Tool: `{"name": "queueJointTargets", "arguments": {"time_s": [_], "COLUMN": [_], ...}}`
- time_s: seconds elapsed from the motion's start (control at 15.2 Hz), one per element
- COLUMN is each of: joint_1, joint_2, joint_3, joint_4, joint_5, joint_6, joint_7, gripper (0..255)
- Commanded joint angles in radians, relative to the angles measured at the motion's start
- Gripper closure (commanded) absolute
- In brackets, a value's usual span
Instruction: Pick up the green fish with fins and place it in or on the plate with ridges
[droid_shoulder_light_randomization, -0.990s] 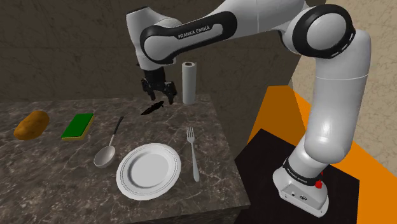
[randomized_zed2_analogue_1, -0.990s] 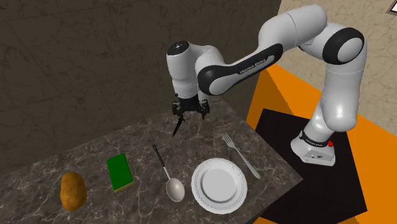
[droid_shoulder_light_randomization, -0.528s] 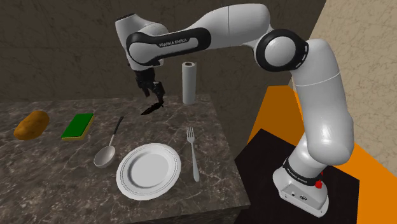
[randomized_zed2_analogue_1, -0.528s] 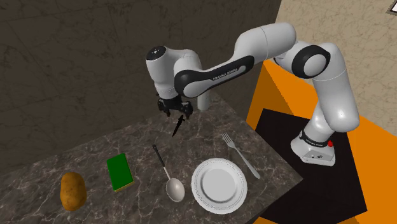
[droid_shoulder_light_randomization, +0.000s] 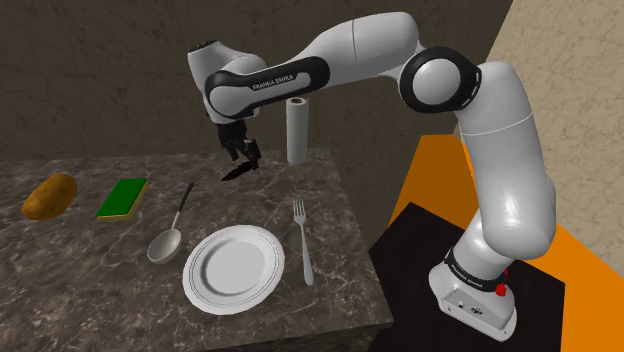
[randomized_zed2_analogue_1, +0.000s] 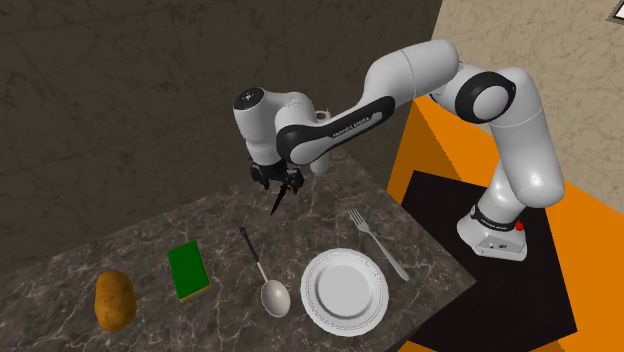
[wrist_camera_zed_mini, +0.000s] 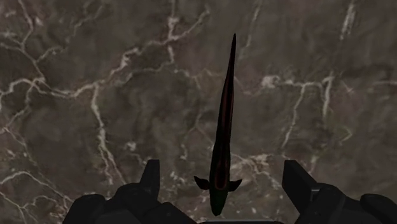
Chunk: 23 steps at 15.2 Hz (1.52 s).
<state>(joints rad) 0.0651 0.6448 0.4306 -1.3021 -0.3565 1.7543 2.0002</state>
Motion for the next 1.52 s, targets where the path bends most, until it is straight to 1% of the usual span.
{"name": "queueJointTargets", "arguments": {"time_s": [0.0, 0.33, 0.4, 0.99, 1.45], "joint_1": [-0.002, -0.002, -0.002, -0.002, 0.006], "joint_2": [-0.002, -0.002, -0.002, -0.002, -0.018], "joint_3": [0.0, 0.0, 0.0, 0.0, 0.005], "joint_4": [-0.006, -0.006, -0.006, -0.006, 0.064], "joint_5": [0.0, 0.0, 0.0, 0.0, 0.009], "joint_6": [0.005, 0.005, 0.005, 0.005, -0.077], "joint_7": [0.0, 0.0, 0.0, 0.0, -0.015], "gripper": [0, 0, 255, 255, 255]}}
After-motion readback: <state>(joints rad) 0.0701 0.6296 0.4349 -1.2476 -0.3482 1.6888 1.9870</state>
